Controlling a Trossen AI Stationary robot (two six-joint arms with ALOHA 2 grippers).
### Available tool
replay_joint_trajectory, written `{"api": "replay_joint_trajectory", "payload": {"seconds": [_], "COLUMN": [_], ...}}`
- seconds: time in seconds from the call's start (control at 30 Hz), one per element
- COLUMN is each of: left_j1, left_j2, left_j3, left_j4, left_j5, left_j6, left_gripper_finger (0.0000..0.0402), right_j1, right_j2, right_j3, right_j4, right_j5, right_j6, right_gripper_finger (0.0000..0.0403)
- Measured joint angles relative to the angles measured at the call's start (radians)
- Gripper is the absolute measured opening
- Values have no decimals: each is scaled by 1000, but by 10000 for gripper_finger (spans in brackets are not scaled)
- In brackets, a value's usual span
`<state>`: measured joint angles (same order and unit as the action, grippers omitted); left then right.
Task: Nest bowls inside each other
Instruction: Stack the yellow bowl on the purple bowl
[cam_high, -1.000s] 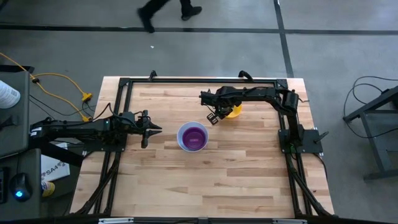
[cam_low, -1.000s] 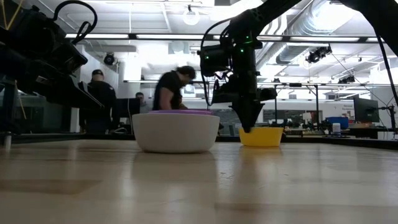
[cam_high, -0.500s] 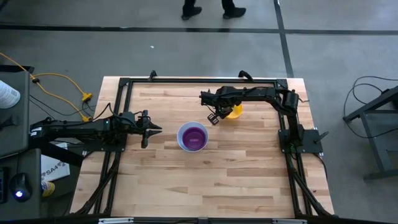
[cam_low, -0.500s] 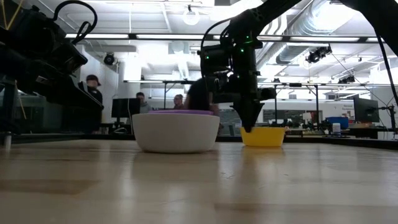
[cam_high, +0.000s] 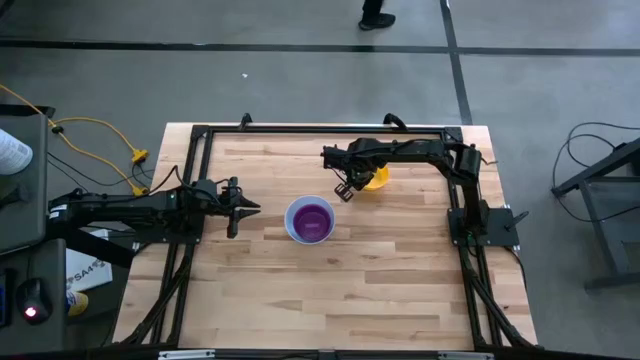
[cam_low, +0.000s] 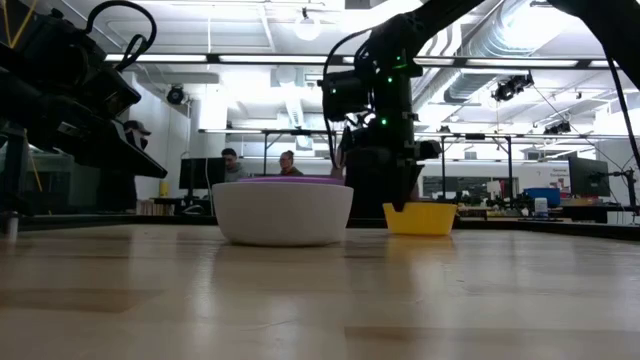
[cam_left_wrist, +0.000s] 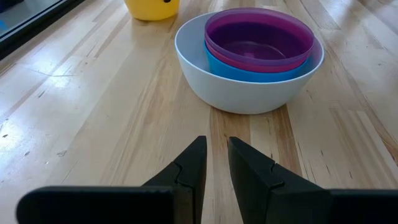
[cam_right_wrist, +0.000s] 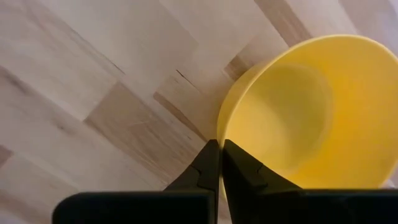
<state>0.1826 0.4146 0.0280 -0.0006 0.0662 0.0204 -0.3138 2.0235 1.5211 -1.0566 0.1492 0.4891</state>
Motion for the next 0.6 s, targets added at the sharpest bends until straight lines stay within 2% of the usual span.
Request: {"api": "replay_joint_trajectory", "payload": {"seconds": [0.33,0.6], "left_j1": [0,0], "left_j2": [0,0], "left_j3": [0,0], "left_j4": [0,0], "left_j5": [0,0], "left_j6": [0,0], "left_gripper_finger": [67,67], "right_j1": [29,102], "right_j2": [-84,-87], "right_j3": [14,108], "right_j4": [0,-1], "right_j5": [10,36], "right_j6": [-24,-96], "right_gripper_finger": [3,3]}}
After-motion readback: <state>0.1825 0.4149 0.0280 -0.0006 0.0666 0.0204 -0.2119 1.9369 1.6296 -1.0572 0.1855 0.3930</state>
